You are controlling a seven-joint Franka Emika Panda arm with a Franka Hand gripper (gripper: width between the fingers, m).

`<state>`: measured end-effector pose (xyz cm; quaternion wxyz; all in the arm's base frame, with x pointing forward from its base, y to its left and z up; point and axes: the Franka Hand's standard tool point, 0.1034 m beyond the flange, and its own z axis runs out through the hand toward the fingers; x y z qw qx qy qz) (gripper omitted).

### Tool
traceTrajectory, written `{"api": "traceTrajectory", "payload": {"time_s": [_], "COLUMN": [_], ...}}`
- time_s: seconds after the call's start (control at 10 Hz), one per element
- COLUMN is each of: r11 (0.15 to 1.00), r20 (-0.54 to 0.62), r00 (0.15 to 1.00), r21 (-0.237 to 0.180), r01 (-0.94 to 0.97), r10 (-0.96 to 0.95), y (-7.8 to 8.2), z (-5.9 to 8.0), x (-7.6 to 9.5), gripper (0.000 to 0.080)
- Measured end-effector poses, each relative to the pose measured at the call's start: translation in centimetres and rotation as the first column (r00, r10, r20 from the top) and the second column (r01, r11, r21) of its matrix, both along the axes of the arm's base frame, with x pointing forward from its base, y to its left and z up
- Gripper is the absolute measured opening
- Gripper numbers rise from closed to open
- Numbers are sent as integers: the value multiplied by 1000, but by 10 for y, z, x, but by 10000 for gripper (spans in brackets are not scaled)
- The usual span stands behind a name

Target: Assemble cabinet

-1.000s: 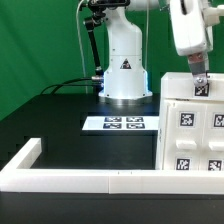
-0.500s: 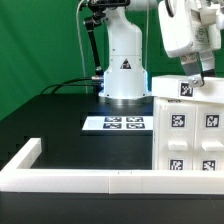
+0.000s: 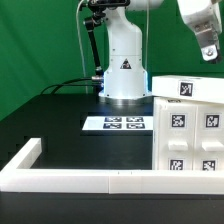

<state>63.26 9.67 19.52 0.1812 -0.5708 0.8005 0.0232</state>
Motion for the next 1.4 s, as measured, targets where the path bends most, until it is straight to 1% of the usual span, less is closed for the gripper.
{"api": "traceTrajectory", "payload": {"time_s": [0.1, 0.2, 0.3, 0.4, 0.5, 0.6, 0.7, 0.8, 0.9, 1.2, 1.3, 1.4], "r11": [1000, 998, 976, 921, 849, 780, 675, 571, 481, 317, 247, 204], "r20": [0, 10, 25, 31, 44, 52, 42, 31, 19, 15, 11, 8], "r00": [1000, 998, 976, 924, 853, 785, 681, 579, 491, 327, 256, 213], "r21": [-1, -17, -55, -94, -134, -169, -194, -214, -241, -293, -313, -324], "r01": [-2, -56, -213, -377, -511, -602, -712, -792, -843, -902, -917, -924], "r10": [2, 57, 214, 381, 521, 617, 731, 815, 871, 945, 967, 977], "y": [0, 0, -1, -3, -6, -7, -6, -4, -3, -5, -5, -5], "z": [0, -1, -1, 2, 3, 2, 1, 1, 1, 0, 0, 0], "x": [0, 0, -1, -1, -1, -1, -5, -5, -3, -4, -4, -4], "gripper": [796, 796, 796, 796, 796, 796, 796, 796, 796, 796, 796, 796]}}
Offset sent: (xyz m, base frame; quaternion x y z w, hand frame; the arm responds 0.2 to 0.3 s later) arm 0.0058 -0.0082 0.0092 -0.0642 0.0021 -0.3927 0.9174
